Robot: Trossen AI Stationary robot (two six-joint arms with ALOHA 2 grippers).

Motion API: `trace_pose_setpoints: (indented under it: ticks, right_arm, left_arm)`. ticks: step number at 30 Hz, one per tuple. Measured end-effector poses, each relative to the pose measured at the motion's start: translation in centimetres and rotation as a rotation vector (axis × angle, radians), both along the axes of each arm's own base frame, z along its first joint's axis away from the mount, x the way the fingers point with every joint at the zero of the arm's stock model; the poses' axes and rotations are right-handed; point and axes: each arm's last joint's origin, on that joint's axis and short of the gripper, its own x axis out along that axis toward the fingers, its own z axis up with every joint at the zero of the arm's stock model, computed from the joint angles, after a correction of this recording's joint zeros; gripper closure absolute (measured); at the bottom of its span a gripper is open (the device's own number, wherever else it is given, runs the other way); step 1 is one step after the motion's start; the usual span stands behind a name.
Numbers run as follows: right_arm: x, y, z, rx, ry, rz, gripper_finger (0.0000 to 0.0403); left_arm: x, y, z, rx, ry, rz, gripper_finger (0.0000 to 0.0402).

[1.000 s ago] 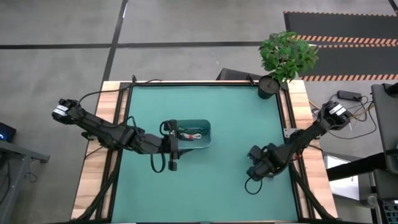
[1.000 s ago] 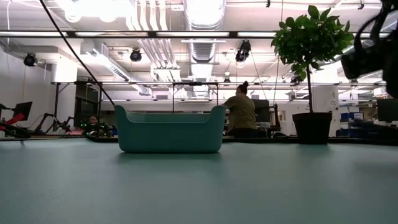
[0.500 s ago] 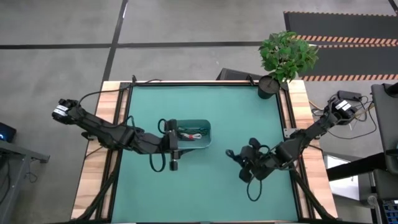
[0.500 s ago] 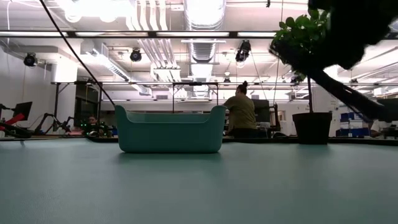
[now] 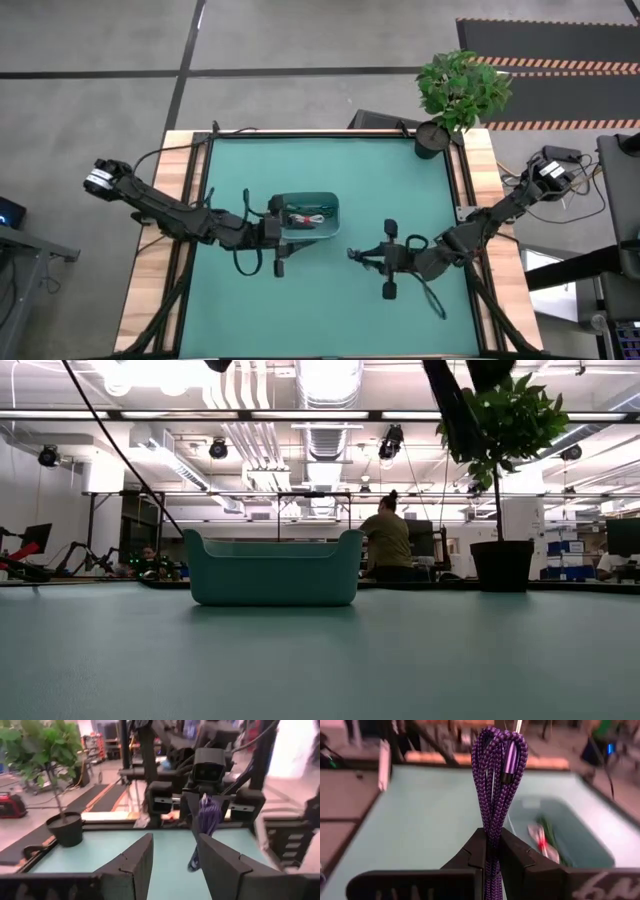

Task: Pick and place USB-C Cables
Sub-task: Put the violet black charger cable into the green bin

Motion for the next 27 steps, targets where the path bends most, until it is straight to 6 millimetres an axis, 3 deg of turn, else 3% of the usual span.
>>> trace_pose_setpoints:
  ticks: [10, 18, 27]
  right_arm:
    - [0.7, -0.3, 2.1, -0.080, -0.299, 0.195, 0.0380]
    - [0.2, -2.1, 0.8, -0.085, -0.415, 0.182, 0.0380]
    - [0.9, -3.8, 0.0, -0.017, -0.399, 0.158, 0.0380]
  left_arm:
    - [-0.2, -0.1, -1.0, -0.070, -0.124, -0.042, 0.0262]
    - [1.8, -1.0, -3.3, -0.090, -0.164, -0.048, 0.0262]
    - [4.7, -2.1, -6.3, -0.136, -0.278, -0.050, 0.0262]
